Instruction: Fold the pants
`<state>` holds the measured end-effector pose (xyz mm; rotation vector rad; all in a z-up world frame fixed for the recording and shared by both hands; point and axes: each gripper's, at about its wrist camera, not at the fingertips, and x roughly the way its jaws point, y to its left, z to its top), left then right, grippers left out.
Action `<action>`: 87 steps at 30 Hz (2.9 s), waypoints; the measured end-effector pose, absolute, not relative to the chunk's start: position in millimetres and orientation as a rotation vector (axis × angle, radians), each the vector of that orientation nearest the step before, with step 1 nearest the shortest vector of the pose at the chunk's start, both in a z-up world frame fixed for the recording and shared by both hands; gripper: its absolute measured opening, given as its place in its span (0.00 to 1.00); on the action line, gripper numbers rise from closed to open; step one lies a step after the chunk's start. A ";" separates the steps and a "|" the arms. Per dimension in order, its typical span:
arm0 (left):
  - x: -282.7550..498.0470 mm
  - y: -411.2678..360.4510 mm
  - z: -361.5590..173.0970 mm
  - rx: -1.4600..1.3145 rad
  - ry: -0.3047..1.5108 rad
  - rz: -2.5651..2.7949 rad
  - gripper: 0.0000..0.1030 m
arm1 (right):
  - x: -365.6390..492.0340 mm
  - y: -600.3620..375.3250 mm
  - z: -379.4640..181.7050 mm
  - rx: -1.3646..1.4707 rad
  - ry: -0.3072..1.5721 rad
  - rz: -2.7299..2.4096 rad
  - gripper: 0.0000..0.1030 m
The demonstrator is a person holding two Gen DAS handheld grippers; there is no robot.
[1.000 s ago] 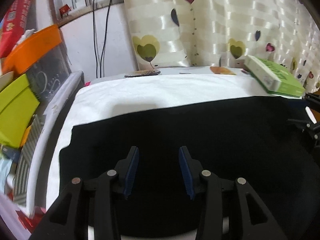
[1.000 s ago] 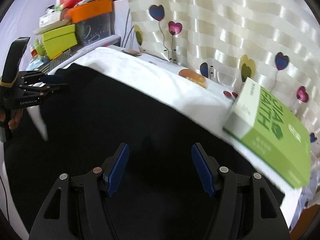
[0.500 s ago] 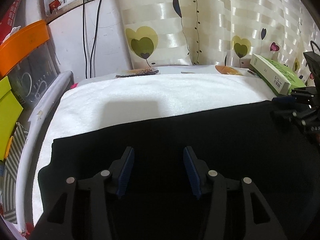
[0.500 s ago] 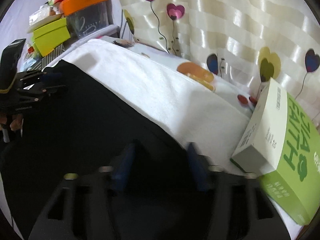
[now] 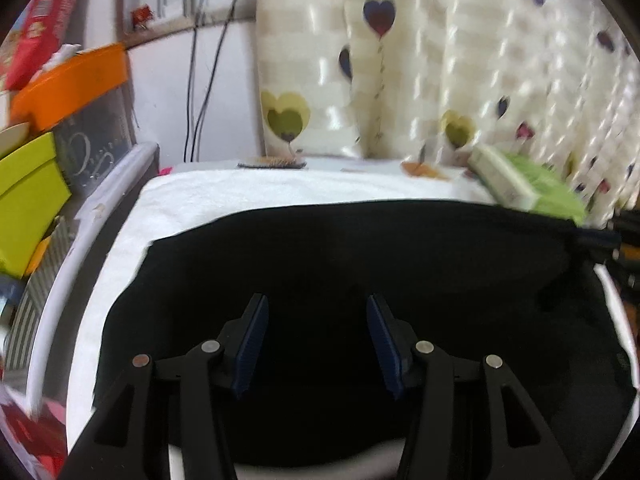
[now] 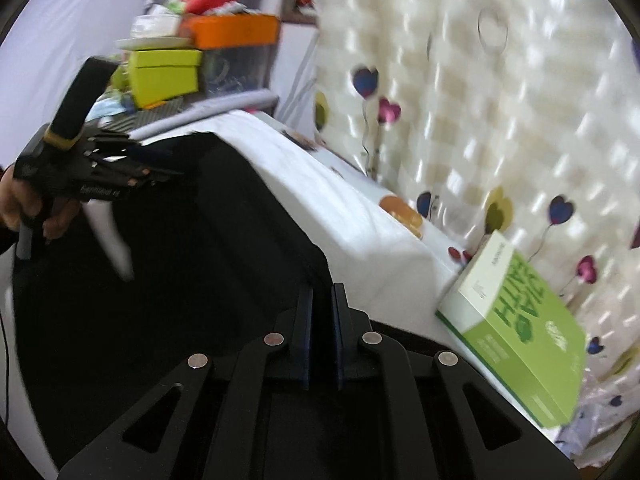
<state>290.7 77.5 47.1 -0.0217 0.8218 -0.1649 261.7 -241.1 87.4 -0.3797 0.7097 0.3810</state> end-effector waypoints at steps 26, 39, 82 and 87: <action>155.1 82.5 62.6 -0.142 0.827 -0.142 0.52 | 13.8 -240.1 33.4 -0.069 0.688 0.269 0.43; 264.5 66.4 8.1 0.020 1.032 0.164 0.52 | 17.7 -295.2 19.7 0.083 0.692 0.145 0.43; 46.4 189.2 13.9 -0.549 0.699 0.105 0.46 | -30.3 -381.6 16.8 0.525 0.656 -0.102 0.46; 47.4 197.3 5.6 -0.601 0.713 0.113 0.46 | -27.5 -409.4 13.9 0.581 0.656 -0.207 0.46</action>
